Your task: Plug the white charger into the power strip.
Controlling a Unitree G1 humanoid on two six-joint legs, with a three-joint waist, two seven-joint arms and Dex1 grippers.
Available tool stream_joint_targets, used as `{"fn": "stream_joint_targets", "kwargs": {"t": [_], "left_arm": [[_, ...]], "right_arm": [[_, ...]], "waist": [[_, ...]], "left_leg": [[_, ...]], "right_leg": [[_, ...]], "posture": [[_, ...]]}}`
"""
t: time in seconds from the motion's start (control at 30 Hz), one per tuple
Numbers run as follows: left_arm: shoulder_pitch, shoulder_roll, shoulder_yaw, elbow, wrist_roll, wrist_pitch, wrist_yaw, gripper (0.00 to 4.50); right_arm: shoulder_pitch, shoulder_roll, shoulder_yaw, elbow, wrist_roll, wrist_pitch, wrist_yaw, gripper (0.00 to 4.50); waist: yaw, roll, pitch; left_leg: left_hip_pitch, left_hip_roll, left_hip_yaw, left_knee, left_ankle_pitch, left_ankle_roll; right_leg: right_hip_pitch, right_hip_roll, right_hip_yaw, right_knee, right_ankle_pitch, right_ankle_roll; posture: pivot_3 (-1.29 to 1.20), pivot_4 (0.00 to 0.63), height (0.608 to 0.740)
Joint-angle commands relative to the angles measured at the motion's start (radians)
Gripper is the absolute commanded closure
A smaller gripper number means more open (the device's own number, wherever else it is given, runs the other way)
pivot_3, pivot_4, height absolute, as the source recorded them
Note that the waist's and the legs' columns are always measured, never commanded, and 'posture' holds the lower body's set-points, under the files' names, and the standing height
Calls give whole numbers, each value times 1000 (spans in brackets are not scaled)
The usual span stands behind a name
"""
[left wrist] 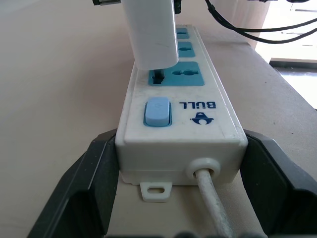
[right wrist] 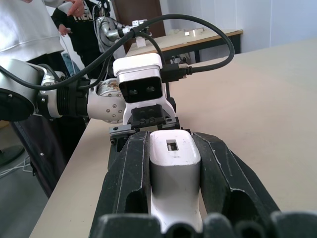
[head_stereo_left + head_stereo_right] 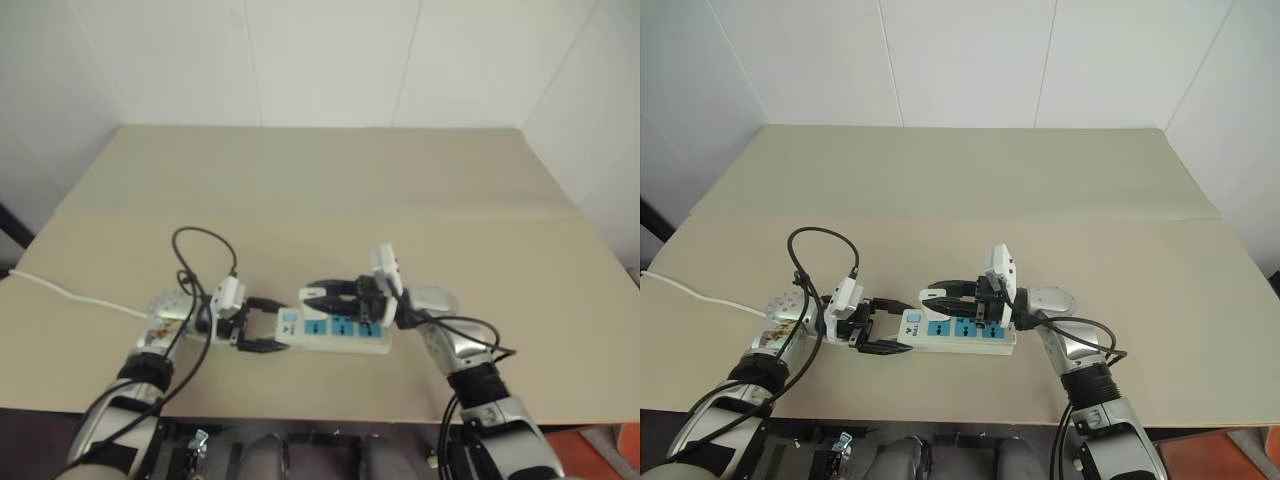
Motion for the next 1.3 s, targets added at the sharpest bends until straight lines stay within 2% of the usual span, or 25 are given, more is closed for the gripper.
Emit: {"fn": "stream_joint_targets", "kwargs": {"t": [0.03, 0.6, 0.83, 1.3], "left_arm": [[10, 4, 0, -7, 3, -6, -3, 1253], [17, 6, 6, -13, 3, -6, -3, 1253], [19, 4, 7, -15, 3, -6, -3, 1253], [21, 4, 15, -17, 6, -2, -3, 1253]], "right_arm": [[3, 4, -4, -15, -11, -24, -9, 3391], [76, -19, -18, -83, -13, -36, -40, 3391], [118, -42, -4, -103, -4, -80, 9, 3391], [119, -51, 78, -21, -126, -239, 14, 3391]], "waist": [[0, 0, 0], [1, 0, 0], [2, 0, 0], [1, 0, 0]], "left_leg": [[0, 0, 0, 0, 0, 0], [0, 0, 0, 0, 0, 0], [1, 0, 0, 0, 0, 0], [2, 0, 0, 0, 0, 0]], "right_leg": [[0, 0, 0, 0, 0, 0], [1, 0, 0, 0, 0, 0], [2, 0, 0, -1, 0, 0], [3, 0, 0, -1, 0, 0]], "posture": [[0, 150, 740], [0, 150, 740], [0, 150, 740], [0, 150, 740]]}}
